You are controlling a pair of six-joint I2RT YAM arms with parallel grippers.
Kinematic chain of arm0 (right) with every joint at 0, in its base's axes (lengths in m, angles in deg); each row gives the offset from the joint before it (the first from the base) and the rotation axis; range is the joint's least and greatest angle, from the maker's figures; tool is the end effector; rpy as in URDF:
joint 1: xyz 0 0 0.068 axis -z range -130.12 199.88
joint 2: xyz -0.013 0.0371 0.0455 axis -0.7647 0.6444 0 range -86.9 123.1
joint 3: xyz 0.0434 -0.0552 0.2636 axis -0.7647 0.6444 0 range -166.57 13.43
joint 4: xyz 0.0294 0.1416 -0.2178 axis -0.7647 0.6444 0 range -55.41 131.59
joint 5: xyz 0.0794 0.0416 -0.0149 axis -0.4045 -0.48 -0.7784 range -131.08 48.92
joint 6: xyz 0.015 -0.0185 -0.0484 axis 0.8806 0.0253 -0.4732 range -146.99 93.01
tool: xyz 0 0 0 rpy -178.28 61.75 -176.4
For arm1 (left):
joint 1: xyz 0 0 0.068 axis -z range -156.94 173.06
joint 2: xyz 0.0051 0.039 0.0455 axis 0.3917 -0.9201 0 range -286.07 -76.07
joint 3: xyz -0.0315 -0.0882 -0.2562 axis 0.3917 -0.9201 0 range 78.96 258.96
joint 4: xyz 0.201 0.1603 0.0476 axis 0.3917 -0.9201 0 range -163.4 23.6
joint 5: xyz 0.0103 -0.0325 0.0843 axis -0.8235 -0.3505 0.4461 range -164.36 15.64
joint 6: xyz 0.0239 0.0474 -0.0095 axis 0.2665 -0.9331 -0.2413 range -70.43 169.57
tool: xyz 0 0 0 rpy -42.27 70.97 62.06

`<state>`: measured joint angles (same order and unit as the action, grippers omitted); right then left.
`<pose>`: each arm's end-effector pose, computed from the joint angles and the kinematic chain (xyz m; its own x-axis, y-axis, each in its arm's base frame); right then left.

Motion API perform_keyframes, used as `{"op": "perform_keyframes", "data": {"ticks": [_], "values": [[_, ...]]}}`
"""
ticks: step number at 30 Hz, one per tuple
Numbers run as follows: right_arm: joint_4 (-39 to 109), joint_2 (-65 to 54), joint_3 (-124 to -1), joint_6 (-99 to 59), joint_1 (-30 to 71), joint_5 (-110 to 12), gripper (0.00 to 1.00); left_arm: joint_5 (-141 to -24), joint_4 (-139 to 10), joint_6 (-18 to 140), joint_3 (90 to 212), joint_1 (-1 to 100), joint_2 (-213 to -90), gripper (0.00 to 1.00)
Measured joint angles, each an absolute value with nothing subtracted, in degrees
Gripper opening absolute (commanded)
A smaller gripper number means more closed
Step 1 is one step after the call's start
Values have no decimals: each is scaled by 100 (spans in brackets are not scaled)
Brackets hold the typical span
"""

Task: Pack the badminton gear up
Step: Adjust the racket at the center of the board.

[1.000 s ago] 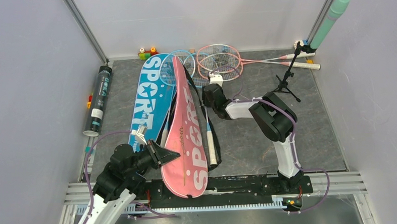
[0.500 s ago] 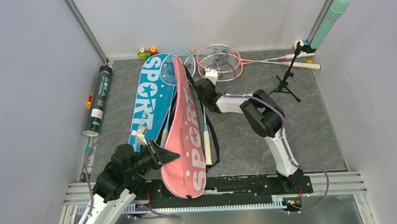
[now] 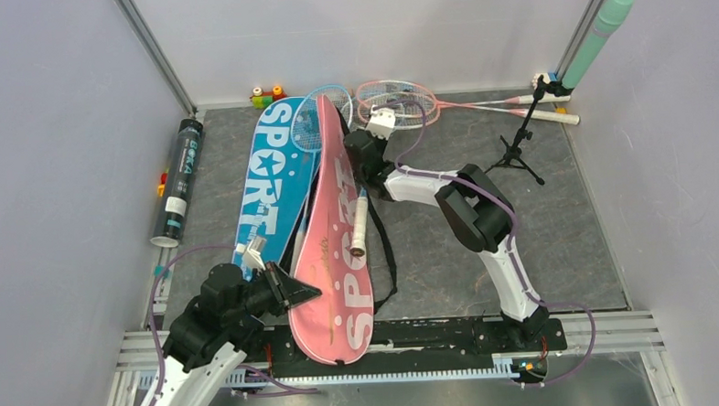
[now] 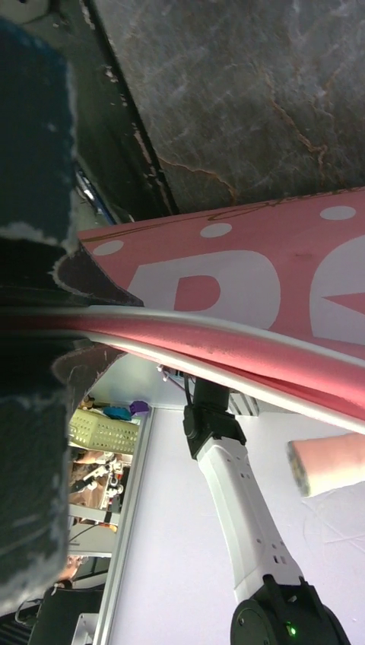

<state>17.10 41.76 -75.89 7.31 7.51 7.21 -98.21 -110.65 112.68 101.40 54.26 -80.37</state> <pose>0.3897 0.3194 0.1743 -0.1913 0.3330 -0.9233 0.2074 0.9332 0.2935 0.0494 -0.0469 0.2197 -0.8698 -0.4269 -0.2473 0.0190 0.4720 -0.8814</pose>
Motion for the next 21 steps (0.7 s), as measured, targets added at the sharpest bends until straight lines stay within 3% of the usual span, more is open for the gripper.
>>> {"op": "perform_keyframes", "data": {"ticks": [4,13,18,21], "values": [[871,3813,-7390,373,946,684,0,-9653,-11867,11187,10596,5426,-7840,2],[-1097,2469,-4588,-663,1881,-756,1,-8274,-12756,10866,11724,5432,-7715,2],[-1219,2379,-4177,-1009,1761,-1917,26,-7881,-11738,10370,12382,5432,-8443,2],[-1414,2095,-3884,-1168,1702,-2632,51,-7894,-11032,10055,12743,5430,-9095,2]]}}
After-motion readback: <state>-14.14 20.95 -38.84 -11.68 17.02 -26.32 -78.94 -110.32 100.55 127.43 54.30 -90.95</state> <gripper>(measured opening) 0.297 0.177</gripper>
